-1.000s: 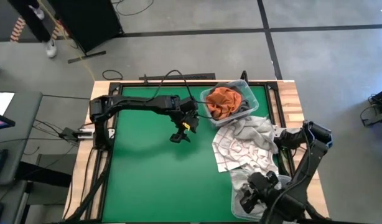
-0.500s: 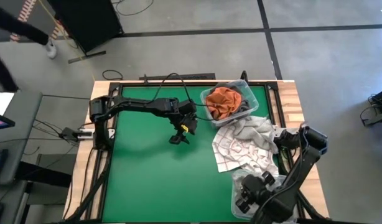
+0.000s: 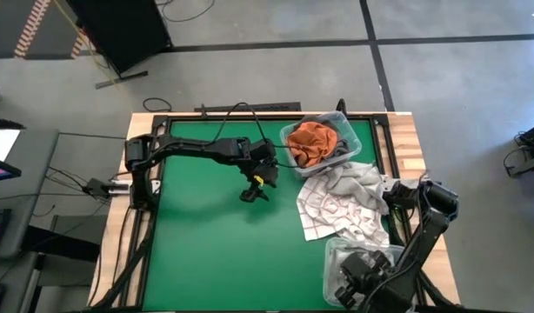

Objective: Sort towels by color in basket
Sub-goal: Put the light gray towel into the bottom transparent bin

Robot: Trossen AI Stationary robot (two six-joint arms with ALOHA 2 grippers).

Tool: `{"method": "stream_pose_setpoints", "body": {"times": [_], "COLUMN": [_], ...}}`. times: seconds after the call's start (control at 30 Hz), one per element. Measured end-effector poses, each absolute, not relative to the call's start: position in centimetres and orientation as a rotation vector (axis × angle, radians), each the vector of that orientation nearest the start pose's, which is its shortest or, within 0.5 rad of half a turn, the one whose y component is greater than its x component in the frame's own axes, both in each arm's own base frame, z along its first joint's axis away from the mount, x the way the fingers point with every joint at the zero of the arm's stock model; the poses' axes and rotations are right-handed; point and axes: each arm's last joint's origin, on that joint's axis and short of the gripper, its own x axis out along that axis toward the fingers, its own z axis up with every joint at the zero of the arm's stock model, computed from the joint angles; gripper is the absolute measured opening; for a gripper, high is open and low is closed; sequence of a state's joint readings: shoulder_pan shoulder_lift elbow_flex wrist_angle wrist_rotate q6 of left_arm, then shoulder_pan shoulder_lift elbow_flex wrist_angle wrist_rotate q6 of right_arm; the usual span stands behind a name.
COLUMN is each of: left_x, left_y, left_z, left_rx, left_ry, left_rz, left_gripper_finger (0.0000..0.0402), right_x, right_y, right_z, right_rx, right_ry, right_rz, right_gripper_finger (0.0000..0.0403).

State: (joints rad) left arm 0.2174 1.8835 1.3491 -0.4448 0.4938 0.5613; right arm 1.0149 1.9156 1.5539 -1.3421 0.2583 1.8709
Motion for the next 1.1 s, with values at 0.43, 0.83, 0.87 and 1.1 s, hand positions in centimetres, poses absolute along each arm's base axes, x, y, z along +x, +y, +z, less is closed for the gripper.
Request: {"method": "stream_pose_setpoints", "body": {"times": [0.43,0.83,0.87,1.1], "left_x": [39.9,40.5,40.5,41.2], "left_y": [4.9,3.6,3.5,3.4], "left_z": [20.9,21.4,21.4,22.1], "left_rx": [0.283,0.378,0.386,0.453], "left_ry": [0.709,0.629,0.621,0.522], "left_rz": [-0.553,-0.592,-0.594,-0.580], "left_gripper_finger": [0.0240,0.0240,0.0240,0.0240], "right_x": [18.8,17.9,17.8,17.2], "right_y": [28.4,26.2,25.9,24.2], "right_z": [24.0,28.9,29.4,32.2], "right_rx": [0.595,0.665,0.672,0.627], "right_ry": [1.250,1.050,1.031,0.855], "right_rz": [-0.744,-0.623,-0.612,-0.506], "right_gripper_finger": [0.0070,0.0189,0.0204,0.0274]}}
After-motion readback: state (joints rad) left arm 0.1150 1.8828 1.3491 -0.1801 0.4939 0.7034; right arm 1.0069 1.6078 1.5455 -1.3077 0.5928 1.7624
